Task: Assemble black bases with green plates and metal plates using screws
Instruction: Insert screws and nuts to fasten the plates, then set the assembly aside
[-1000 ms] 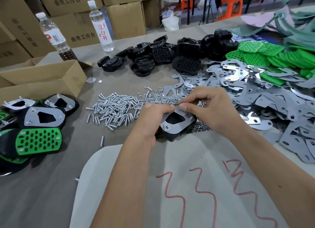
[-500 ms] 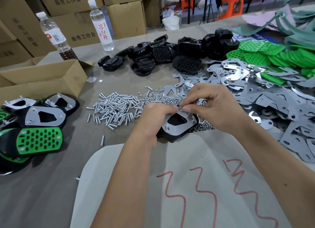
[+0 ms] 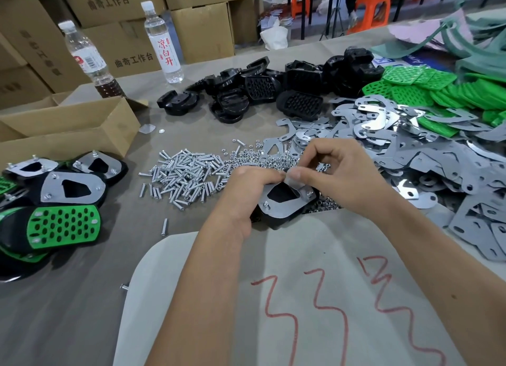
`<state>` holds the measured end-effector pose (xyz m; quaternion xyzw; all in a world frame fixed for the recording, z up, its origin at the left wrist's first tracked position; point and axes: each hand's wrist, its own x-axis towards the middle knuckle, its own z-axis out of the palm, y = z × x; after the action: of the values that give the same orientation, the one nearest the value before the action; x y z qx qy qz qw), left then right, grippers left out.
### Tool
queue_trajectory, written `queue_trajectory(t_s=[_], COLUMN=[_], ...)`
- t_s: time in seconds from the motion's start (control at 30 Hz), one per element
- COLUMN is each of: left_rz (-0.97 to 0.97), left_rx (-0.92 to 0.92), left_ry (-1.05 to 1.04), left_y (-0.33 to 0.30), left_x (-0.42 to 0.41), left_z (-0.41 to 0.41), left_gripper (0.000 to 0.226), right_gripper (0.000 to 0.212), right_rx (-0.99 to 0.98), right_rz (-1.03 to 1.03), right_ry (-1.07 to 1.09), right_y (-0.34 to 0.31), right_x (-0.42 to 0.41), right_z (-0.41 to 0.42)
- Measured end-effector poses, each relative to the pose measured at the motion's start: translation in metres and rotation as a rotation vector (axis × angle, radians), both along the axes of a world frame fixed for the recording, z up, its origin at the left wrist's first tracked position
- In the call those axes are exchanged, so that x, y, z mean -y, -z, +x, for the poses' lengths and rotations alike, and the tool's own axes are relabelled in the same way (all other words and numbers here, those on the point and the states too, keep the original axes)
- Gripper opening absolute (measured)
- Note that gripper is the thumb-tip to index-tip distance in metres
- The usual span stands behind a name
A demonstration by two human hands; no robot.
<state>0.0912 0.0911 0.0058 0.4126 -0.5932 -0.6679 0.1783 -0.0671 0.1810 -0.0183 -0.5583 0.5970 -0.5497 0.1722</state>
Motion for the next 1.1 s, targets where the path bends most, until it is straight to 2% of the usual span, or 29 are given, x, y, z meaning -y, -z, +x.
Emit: queue_trajectory(t_s=[0.2, 0.37, 0.47, 0.53, 0.6, 0.67, 0.8, 0.9, 1.0, 1.1], left_rz=[0.035, 0.011, 0.001, 0.004, 0.028, 0.051, 0.092, 0.122, 0.144, 0.156], left_rx=[-0.013, -0.03, -0.027, -0.012, -0.016, -0.03, -0.054, -0.104, -0.137, -0.13], left_ry=[-0.02, -0.022, -0.027, -0.03, -0.038, -0.049, -0.055, -0.065, -0.05, -0.051], left_y=[0.002, 0.002, 0.001, 0.003, 0.003, 0.003, 0.003, 0.003, -0.001, -0.002], left_x=[0.002, 0.002, -0.001, 0.0, 0.001, 0.002, 0.001, 0.003, 0.003, 0.003], left_z=[0.001, 0.0, 0.0, 0.0, 0.0, -0.001, 0.0, 0.001, 0.001, 0.003], left_gripper=[0.004, 0.009, 0.006, 0.016, 0.011, 0.003, 0.003, 0.024, 0.034, 0.025], right_gripper=[0.014, 0.007, 0.022, 0.021, 0.01, 0.012, 0.039, 0.05, 0.028, 0.036], right_rx=[0.01, 0.009, 0.007, -0.014, 0.016, 0.064, 0.28, 0.397, 0.401, 0.356], right_rz=[0.013, -0.004, -0.04, -0.064, -0.045, -0.007, 0.009, -0.065, -0.075, -0.039], right_ry=[-0.001, 0.046, 0.117, 0.112, 0.056, 0.003, 0.033, 0.074, 0.0, -0.111], right_y=[0.001, 0.003, 0.004, 0.004, 0.005, 0.006, 0.007, 0.009, 0.009, 0.01], right_x=[0.001, 0.003, 0.004, 0.004, 0.005, 0.004, 0.005, 0.004, 0.004, 0.004], right_z=[-0.001, 0.004, 0.008, 0.009, 0.006, 0.003, 0.001, -0.001, 0.0, 0.002])
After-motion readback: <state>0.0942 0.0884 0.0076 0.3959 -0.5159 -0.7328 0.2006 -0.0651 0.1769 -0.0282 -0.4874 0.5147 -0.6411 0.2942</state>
